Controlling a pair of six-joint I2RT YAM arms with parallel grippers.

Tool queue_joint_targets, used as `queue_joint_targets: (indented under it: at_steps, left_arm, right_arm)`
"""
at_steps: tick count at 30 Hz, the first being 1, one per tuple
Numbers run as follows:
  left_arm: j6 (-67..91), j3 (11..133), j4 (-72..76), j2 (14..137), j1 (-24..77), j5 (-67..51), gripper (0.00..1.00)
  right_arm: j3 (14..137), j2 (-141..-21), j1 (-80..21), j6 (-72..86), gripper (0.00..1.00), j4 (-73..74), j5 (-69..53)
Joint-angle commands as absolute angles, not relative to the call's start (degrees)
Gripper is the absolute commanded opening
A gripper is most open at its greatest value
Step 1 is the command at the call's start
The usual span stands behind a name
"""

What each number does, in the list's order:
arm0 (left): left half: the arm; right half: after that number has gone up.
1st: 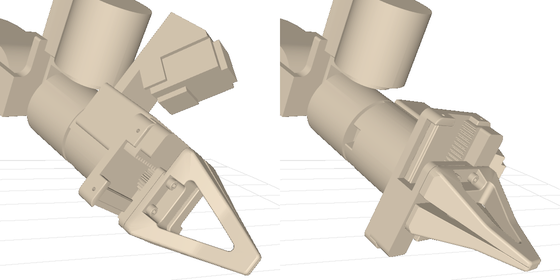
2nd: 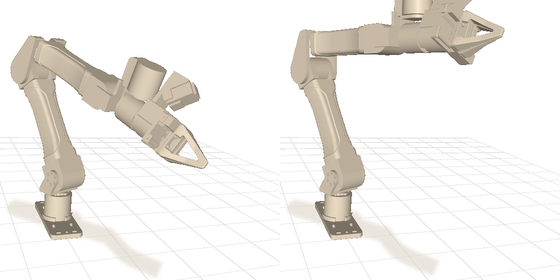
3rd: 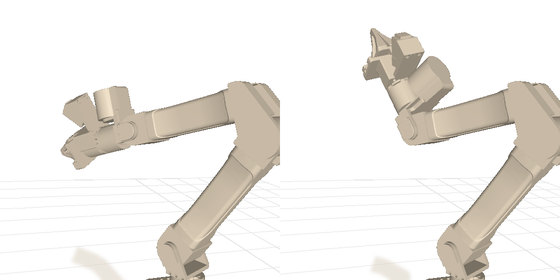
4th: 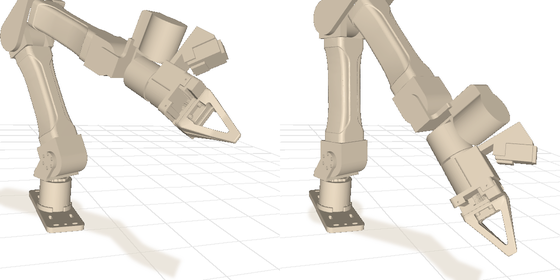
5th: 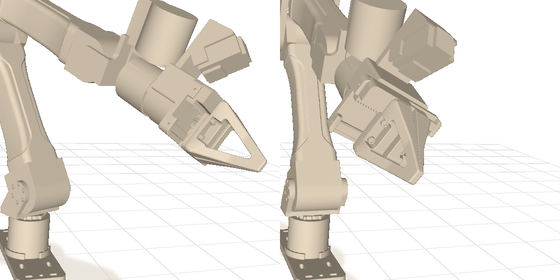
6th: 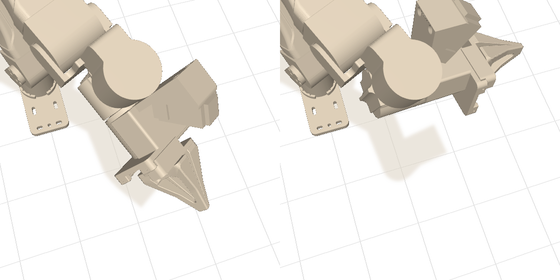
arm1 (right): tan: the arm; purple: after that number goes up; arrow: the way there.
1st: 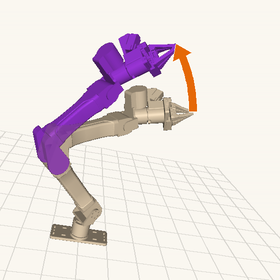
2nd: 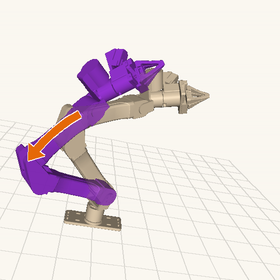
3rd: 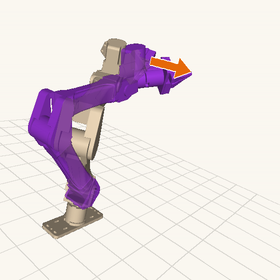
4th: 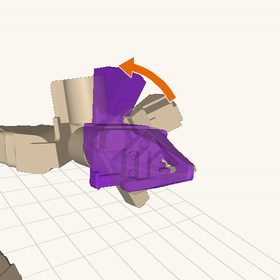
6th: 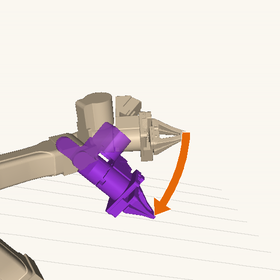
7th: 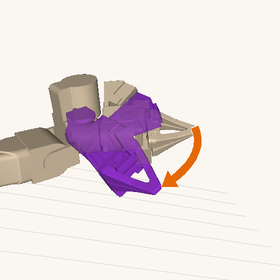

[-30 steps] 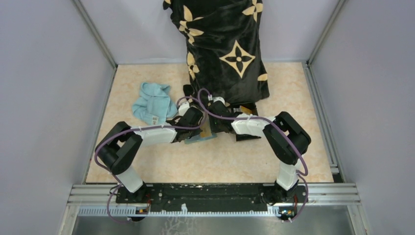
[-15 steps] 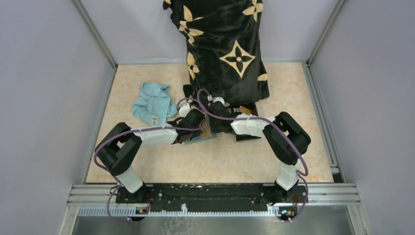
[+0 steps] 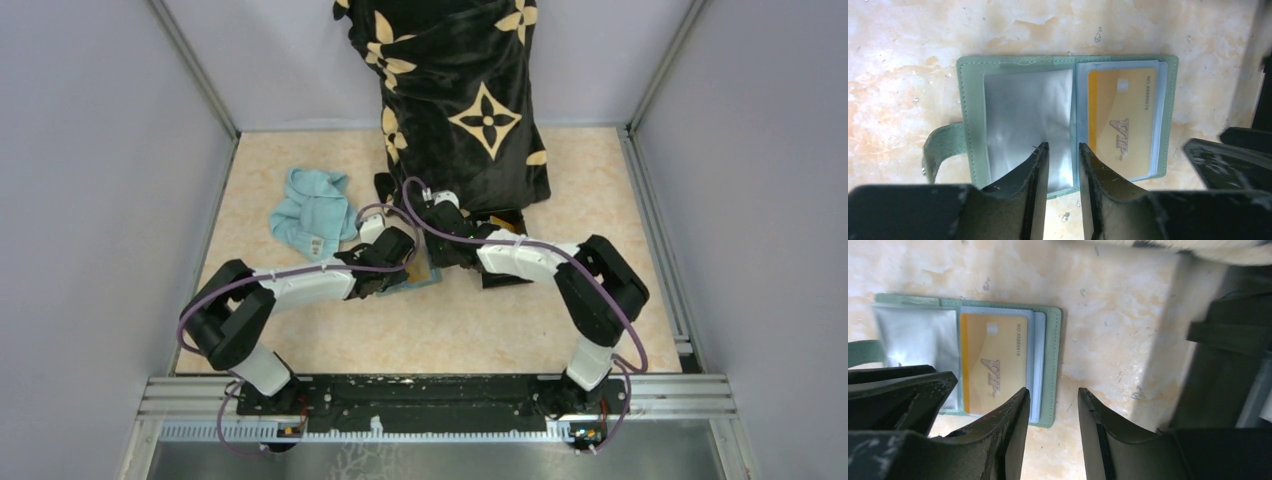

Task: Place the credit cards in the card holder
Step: Insert the credit card into the card holder.

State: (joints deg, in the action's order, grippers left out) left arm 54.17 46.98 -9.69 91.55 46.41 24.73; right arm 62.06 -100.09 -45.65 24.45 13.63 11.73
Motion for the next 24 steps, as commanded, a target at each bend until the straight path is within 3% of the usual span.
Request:
queue_joint_targets:
  at_steps: [1, 6, 10, 21, 22, 24]
  left_arm:
    - [53.3, 45.2, -10.7, 88.9, 46.8, 26.8, 0.38]
    - [52.3, 44.8, -10.5, 87.5, 46.8, 26.9, 0.50]
    - [51.5, 44.5, -10.3, 86.6, 46.7, 26.5, 0.59]
    - [50.5, 42.1, -8.9, 84.5, 46.7, 26.1, 0.73]
    - [50.5, 42.1, -8.8, 84.4, 46.7, 26.0, 0.93]
    - [50.4, 41.9, -8.6, 84.2, 46.6, 25.7, 0.99]
  right_arm:
    - [66.5, -92.0, -46.3, 21.5, 0.42, 14.1, 14.8]
    - [69.3, -87.9, -46.4, 18.1, 0.47, 17.7, 20.3]
    - [70.3, -85.1, -45.9, 16.1, 0.61, 20.1, 26.2]
    - [63.9, -78.7, -33.4, 17.7, 0.62, 20.8, 20.2]
    - [63.2, -78.7, -32.6, 17.7, 0.62, 20.5, 19.5]
    - [61.9, -78.8, -30.8, 17.9, 0.62, 19.7, 17.4]
